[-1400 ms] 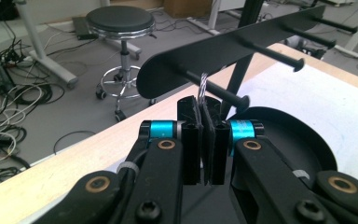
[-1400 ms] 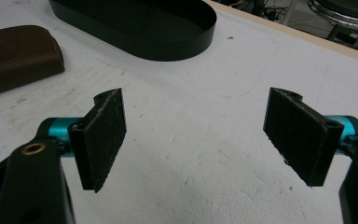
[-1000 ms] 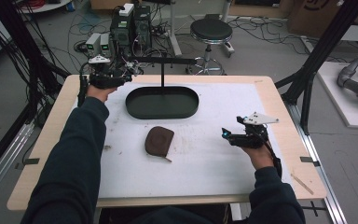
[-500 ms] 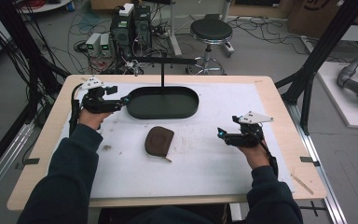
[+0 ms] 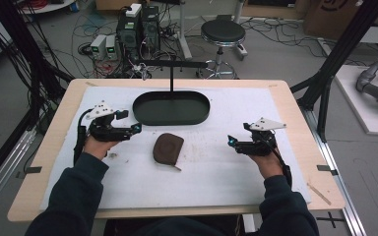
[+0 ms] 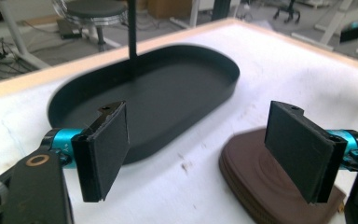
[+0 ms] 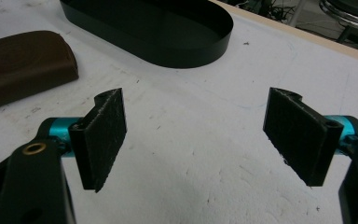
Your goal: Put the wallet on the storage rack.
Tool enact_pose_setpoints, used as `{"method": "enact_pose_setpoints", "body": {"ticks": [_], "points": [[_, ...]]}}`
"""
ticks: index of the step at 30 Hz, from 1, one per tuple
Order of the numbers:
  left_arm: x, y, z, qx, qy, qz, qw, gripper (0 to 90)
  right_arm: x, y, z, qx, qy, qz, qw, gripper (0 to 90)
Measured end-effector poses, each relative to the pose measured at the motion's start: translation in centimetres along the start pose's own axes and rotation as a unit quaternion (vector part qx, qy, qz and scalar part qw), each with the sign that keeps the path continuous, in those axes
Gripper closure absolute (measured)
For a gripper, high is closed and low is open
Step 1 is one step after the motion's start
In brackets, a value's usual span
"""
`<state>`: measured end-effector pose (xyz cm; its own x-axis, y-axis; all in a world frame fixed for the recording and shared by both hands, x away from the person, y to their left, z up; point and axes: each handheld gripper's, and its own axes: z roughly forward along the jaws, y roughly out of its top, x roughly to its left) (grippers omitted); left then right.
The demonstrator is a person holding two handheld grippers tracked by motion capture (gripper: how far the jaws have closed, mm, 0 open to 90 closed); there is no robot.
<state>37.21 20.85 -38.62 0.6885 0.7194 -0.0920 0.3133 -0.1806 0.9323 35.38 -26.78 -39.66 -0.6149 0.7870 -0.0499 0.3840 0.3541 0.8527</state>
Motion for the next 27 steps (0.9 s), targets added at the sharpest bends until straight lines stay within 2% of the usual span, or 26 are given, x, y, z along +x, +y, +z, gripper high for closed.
{"method": "enact_pose_setpoints", "body": {"ticks": [2,6,9,11,14,18,23,27], "points": [[-0.3,-0.6,0.1,0.003,-0.002,-0.004,1.0,22.3,0.0,0.0,-0.1,-0.001,-0.002,-0.002,1.0,21.6],[-1.0,-1.8,0.3,0.032,-0.008,-0.004,0.9995,23.7,0.3,0.0,-0.4,-0.005,-0.002,-0.005,1.0,21.6],[-1.5,-2.7,0.5,0.056,-0.031,-0.007,0.9979,32.1,0.5,-0.1,-0.4,-0.002,0.001,-0.008,1.0,21.6],[-1.8,-3.2,0.8,0.076,-0.048,-0.01,0.9959,35.2,0.4,-0.2,-0.4,0.001,0.001,-0.009,1.0,21.7],[-2.3,-3.7,1.2,0.092,-0.071,-0.01,0.9932,39.2,0.2,-0.3,-0.5,-0.001,-0.002,-0.005,1.0,21.6],[-2.7,-4.3,1.8,0.11,-0.084,-0.008,0.9903,41.3,0.2,-0.3,-0.4,-0.001,-0.001,-0.001,1.0,21.6],[-3.6,-4.9,2.8,0.137,-0.107,-0.005,0.9847,43.0,0.4,-0.3,-0.3,0.002,0.0,-0.006,1.0,21.6],[-4.2,-5.0,3.3,0.143,-0.12,-0.003,0.9825,43.7,0.3,-0.3,-0.3,0.001,0.0,-0.006,1.0,21.6]]}}
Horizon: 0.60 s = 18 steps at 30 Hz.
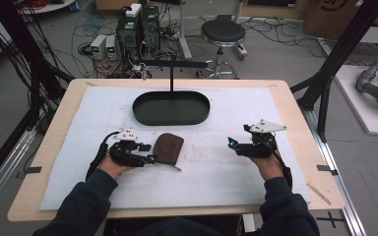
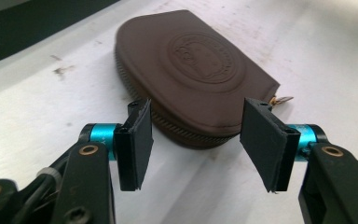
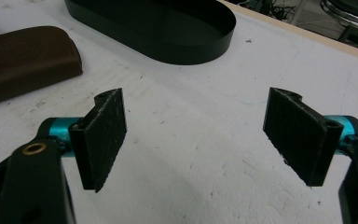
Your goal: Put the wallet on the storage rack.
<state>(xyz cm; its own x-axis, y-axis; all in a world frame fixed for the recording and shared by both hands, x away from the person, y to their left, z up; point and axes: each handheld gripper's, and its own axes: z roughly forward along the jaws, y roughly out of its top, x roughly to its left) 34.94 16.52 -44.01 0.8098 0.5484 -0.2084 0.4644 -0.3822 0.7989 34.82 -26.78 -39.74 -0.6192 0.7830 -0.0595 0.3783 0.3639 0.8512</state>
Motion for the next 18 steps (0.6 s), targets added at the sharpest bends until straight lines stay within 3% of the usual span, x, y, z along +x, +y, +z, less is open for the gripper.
{"method": "enact_pose_setpoints", "body": {"ticks": [8,18], "points": [[-0.5,0.3,0.9,-0.001,-0.008,-0.006,1.0,43.5,0.0,0.0,0.0,0.0,0.0,-0.001,1.0,21.6],[-1.9,0.9,2.4,0.001,-0.036,0.009,0.9993,43.6,0.0,0.0,0.1,0.003,-0.002,0.0,1.0,21.6]]}}
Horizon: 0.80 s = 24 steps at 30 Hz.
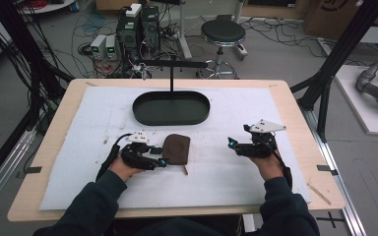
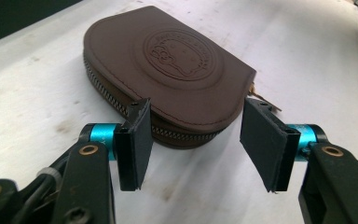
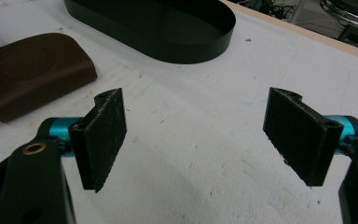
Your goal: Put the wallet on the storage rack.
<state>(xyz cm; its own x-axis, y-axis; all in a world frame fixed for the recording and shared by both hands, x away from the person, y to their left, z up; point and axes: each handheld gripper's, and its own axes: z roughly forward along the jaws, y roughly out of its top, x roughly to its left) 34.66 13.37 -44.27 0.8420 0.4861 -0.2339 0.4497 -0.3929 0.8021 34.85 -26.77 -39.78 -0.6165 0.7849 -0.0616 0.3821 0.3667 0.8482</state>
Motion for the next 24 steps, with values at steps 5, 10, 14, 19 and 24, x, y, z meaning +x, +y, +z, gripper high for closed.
{"method": "enact_pose_setpoints", "body": {"ticks": [5,10,14,19,24], "points": [[-0.4,0.2,0.7,-0.009,-0.005,0.005,0.9999,42.9,0.1,0.0,0.1,0.0,-0.001,-0.002,1.0,21.6],[-0.2,0.4,0.3,-0.035,0.019,0.012,0.9991,38.0,0.7,0.3,0.7,-0.01,0.01,0.009,0.9999,21.5],[0.6,0.4,-1.4,-0.075,0.053,0.009,0.9957,34.6,2.0,0.9,1.5,-0.018,0.022,0.024,0.9993,20.5],[2.4,0.3,-4.5,-0.106,0.116,0.017,0.9874,31.4,4.6,1.5,3.6,0.0,0.048,0.034,0.9983,20.5],[3.9,-0.3,-7.4,-0.12,0.158,0.015,0.98,30.9,7.1,1.6,6.0,0.022,0.072,0.035,0.9966,20.5]]}}
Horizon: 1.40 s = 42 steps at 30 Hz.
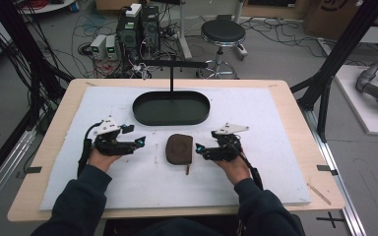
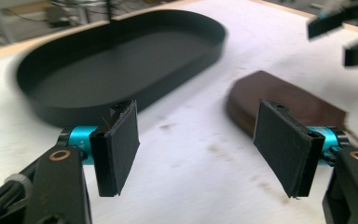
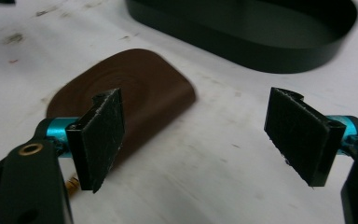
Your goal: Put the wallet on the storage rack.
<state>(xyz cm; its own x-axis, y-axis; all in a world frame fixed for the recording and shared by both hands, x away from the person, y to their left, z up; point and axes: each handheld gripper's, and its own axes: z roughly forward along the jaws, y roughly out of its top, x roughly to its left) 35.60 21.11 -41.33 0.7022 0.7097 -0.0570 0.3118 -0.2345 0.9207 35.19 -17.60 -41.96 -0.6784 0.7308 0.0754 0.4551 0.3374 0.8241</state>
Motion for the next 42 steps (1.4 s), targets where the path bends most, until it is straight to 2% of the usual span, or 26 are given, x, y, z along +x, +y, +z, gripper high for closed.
{"method": "enact_pose_setpoints", "body": {"ticks": [2,5,8,13,16,20,23,26,29,34,37,42], "points": [[0.8,0.0,-0.8,-0.01,0.01,-0.004,0.9999,30.8,1.0,0.1,0.9,-0.001,0.008,-0.01,0.9999,20.5],[1.9,-0.2,-1.8,-0.025,0.025,-0.013,0.9993,29.6,2.3,0.4,1.9,-0.005,0.018,-0.01,0.9998,20.5],[2.3,-0.4,-2.3,-0.027,0.031,-0.019,0.999,29.4,3.4,0.6,2.9,-0.004,0.018,-0.007,0.9998,20.5],[2.4,-0.5,-2.3,-0.022,0.031,-0.02,0.9991,29.4,4.5,0.4,4.6,0.03,0.0,-0.024,0.9993,20.1],[2.5,-0.6,-2.2,-0.019,0.032,-0.022,0.9991,29.4,4.4,0.2,5.1,0.039,-0.006,-0.015,0.9991,14.4],[2.6,-0.7,-2.1,-0.016,0.032,-0.03,0.9989,29.4,3.8,0.0,5.3,0.05,0.018,0.046,0.9975,14.4],[2.7,-0.8,-2.1,-0.018,0.031,-0.031,0.9989,29.4,3.9,-0.1,5.5,0.049,0.023,0.065,0.9964,14.6],[2.7,-0.8,-2.1,-0.019,0.031,-0.034,0.9988,29.4,3.8,-0.1,5.6,0.051,0.026,0.052,0.997,14.2],[2.6,-0.9,-2.0,-0.015,0.028,-0.034,0.9989,29.4,3.6,-0.1,5.8,0.057,0.031,0.059,0.9961,13.9],[2.5,-0.9,-1.9,-0.012,0.025,-0.033,0.9991,29.5,3.5,0.0,5.7,0.064,0.034,0.057,0.9957,16.9],[2.4,-0.9,-1.9,-0.012,0.026,-0.032,0.9991,29.6,3.4,0.3,5.5,0.07,0.043,0.045,0.9956,29.4],[2.5,-1.0,-1.9,-0.01,0.027,-0.031,0.9991,29.6,3.6,0.7,5.1,0.078,0.048,0.015,0.9957,42.0]]}}
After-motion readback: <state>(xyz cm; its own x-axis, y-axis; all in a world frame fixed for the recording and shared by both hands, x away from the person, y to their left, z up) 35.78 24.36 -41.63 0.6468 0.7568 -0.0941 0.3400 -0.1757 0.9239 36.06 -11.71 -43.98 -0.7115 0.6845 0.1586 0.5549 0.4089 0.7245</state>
